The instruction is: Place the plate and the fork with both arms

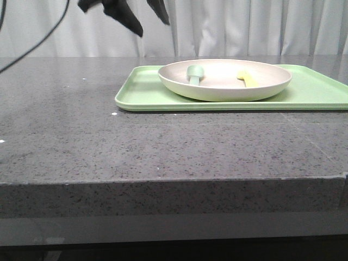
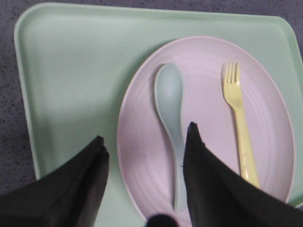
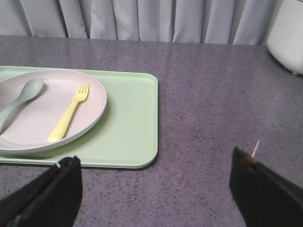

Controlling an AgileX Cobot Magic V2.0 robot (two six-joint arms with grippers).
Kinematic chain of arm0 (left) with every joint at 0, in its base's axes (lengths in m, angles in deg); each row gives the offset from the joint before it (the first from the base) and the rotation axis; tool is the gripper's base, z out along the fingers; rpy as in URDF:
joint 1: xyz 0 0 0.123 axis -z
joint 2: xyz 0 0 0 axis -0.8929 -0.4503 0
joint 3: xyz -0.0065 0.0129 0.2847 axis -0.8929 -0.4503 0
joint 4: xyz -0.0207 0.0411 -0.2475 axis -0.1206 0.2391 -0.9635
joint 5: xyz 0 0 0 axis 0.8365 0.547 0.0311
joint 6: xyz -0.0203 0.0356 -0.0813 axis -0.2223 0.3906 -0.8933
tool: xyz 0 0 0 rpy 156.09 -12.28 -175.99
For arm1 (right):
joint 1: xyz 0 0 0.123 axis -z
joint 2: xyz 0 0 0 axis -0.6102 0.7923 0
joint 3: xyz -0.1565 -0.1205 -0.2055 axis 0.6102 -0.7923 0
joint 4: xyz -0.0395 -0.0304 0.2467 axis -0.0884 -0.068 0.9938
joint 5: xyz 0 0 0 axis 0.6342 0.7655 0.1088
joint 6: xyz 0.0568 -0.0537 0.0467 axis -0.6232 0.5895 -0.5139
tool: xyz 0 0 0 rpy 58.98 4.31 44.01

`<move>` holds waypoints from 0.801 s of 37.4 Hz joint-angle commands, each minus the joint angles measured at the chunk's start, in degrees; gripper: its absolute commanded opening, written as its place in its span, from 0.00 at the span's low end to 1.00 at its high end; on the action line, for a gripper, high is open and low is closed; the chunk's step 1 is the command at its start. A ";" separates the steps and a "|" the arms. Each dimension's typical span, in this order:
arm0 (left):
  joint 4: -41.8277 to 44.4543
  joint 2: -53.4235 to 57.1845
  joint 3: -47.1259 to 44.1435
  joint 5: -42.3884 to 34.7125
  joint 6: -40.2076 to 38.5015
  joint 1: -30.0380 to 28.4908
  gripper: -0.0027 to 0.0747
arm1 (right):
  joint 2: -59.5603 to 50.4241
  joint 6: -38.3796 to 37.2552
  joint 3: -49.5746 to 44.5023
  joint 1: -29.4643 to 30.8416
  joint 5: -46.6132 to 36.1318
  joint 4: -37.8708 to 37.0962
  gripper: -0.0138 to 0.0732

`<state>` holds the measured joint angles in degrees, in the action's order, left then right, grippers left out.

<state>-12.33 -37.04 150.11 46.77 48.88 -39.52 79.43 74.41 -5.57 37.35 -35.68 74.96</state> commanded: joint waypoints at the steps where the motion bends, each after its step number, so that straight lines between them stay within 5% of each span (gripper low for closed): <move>1: -0.83 7.26 1.50 -0.28 3.88 0.52 0.50 | 0.81 0.58 2.07 -0.08 -4.43 -0.72 0.91; 18: -1.38 25.66 -16.87 -5.28 11.63 -3.50 0.50 | 0.81 0.58 2.07 -0.08 -4.43 -0.72 0.91; 30: -13.88 45.94 -43.19 -6.60 30.72 -16.35 0.50 | 0.81 0.58 2.07 -0.08 -4.61 -0.72 0.91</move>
<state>-22.76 3.59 109.64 43.37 76.48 -53.46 79.43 74.41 -5.57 37.35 -35.68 74.96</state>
